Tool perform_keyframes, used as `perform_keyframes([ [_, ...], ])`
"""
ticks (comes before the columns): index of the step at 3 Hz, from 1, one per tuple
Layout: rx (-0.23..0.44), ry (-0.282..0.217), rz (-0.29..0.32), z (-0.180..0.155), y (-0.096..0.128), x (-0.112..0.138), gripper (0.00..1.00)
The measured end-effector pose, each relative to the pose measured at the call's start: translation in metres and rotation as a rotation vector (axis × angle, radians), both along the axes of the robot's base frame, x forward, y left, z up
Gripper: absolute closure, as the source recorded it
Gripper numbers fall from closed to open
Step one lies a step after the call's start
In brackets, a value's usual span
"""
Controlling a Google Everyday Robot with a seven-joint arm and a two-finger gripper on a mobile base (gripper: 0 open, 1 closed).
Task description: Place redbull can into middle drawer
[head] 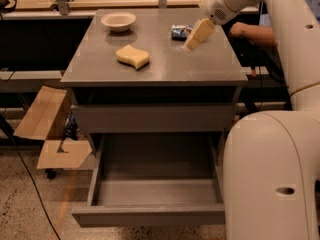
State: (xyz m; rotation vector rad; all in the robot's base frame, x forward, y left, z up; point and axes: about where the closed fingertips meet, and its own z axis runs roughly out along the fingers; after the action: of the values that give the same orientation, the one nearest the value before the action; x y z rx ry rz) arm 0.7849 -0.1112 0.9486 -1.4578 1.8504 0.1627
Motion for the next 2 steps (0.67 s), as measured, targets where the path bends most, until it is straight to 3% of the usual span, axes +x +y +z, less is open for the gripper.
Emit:
perform_keyframes([
  [2,0.141,-0.037,-0.123,-0.023,-0.004,0.051,0.0],
])
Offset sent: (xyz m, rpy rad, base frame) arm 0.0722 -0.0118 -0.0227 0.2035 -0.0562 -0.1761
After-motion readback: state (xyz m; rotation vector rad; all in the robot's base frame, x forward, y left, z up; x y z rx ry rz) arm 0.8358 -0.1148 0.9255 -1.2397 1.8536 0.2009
